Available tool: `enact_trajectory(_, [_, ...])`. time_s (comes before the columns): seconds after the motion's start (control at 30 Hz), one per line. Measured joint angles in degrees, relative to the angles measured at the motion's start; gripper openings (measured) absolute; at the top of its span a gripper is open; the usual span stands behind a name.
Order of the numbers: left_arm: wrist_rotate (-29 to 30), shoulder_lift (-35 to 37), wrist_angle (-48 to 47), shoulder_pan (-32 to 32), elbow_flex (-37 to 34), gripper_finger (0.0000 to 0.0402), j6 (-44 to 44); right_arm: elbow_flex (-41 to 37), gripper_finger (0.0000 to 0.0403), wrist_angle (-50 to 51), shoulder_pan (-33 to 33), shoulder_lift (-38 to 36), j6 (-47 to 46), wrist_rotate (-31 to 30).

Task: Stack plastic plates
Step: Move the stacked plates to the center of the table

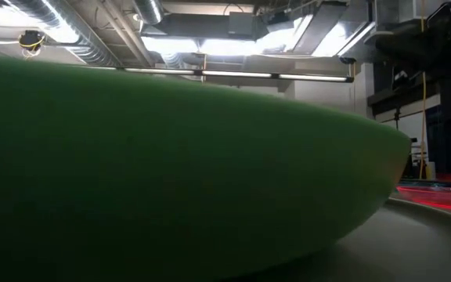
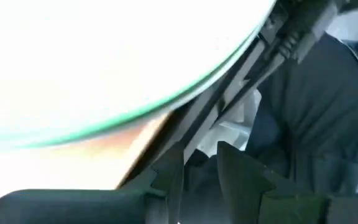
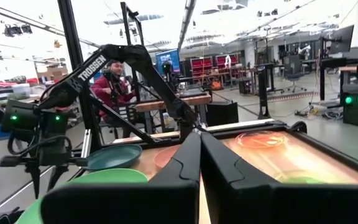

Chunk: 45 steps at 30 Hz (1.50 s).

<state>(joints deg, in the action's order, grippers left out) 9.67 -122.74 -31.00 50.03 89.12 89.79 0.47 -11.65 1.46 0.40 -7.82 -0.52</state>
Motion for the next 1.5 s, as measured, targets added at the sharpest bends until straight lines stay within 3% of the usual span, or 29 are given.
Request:
enact_trajectory(0.37, [-2.3,0.2,-0.4,-2.2,-3.2,0.0090,4.3,0.0,0.0005,4.4,0.1,0.0,-3.6,2.5])
enact_trajectory(1.03, [5.2,0.1,-1.7,-8.4,-3.3,0.0090,-5.5,0.0,0.0005,4.5,0.0,0.0,-4.2,4.1])
enact_trajectory(1.5, [6.2,0.1,-3.1,-15.0,-3.3,0.0090,-16.0,0.0,0.0005,4.5,0.0,0.0,-4.1,4.0])
